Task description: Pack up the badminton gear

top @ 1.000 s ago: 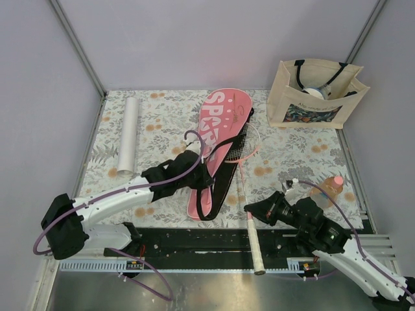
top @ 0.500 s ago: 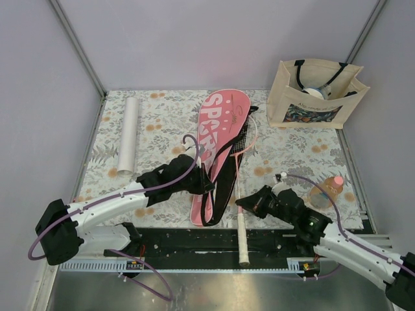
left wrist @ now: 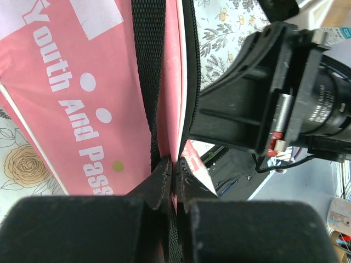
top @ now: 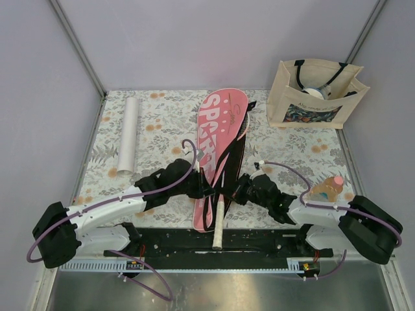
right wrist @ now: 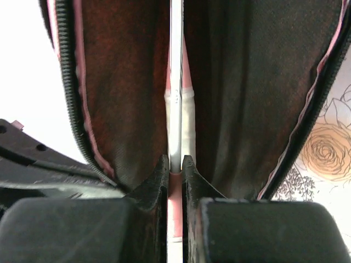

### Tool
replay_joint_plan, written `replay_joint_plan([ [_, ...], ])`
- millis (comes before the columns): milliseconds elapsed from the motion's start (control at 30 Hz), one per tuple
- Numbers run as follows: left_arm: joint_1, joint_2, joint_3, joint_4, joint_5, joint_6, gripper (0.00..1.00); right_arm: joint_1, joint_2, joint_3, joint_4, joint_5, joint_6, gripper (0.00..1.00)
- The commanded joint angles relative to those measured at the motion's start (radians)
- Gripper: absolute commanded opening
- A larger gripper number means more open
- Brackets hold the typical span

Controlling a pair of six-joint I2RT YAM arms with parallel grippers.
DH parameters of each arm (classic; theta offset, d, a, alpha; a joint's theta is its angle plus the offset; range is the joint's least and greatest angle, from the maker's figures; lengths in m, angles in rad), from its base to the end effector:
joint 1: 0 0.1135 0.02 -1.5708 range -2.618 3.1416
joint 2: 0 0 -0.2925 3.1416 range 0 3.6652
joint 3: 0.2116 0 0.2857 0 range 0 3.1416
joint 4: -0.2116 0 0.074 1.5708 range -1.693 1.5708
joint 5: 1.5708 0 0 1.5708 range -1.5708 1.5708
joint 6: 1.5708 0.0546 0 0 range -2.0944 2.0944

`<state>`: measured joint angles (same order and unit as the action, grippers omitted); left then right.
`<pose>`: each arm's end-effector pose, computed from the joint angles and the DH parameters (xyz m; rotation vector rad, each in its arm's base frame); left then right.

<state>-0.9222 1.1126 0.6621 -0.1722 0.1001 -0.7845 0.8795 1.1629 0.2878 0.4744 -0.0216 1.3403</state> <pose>0.1602 -0.2204 0.2334 0.2266 2.3894 -1.0066 0.1569 0.1914 0.1559 0.5058 2.2278 1.3663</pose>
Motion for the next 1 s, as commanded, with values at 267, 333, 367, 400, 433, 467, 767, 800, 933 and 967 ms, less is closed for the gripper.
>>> replay_joint_plan([
  [267,-0.003,-0.069,-0.024,0.077,0.115,-0.038,0.00,-0.051,0.170,0.077,0.274,0.127,-0.121,0.00],
  [333,-0.003,-0.085,-0.042,0.080,0.110,-0.047,0.00,-0.057,0.182,0.112,0.247,0.146,-0.150,0.00],
  [367,-0.003,-0.091,-0.051,0.085,0.105,-0.051,0.00,-0.060,0.195,0.129,0.237,0.153,-0.164,0.00],
  [400,-0.004,-0.094,-0.056,0.086,0.104,-0.058,0.00,-0.063,0.208,0.145,0.233,0.158,-0.173,0.00],
  [433,-0.003,-0.096,-0.061,0.089,0.104,-0.059,0.00,-0.066,0.227,0.158,0.237,0.164,-0.181,0.00],
  [467,-0.003,-0.096,-0.065,0.094,0.105,-0.067,0.00,-0.068,0.244,0.172,0.236,0.170,-0.182,0.00],
  [767,-0.004,-0.105,-0.104,0.238,0.165,-0.166,0.00,-0.070,0.431,0.200,0.493,0.242,-0.159,0.00],
  [800,-0.004,-0.109,-0.107,0.246,0.164,-0.170,0.00,-0.070,0.446,0.208,0.507,0.247,-0.155,0.00],
  [933,-0.004,-0.111,-0.117,0.249,0.129,-0.156,0.00,-0.063,0.515,0.237,0.552,0.204,-0.167,0.02],
  [967,-0.004,-0.103,-0.119,0.234,0.116,-0.151,0.00,-0.063,0.529,0.237,0.564,0.187,-0.170,0.04],
])
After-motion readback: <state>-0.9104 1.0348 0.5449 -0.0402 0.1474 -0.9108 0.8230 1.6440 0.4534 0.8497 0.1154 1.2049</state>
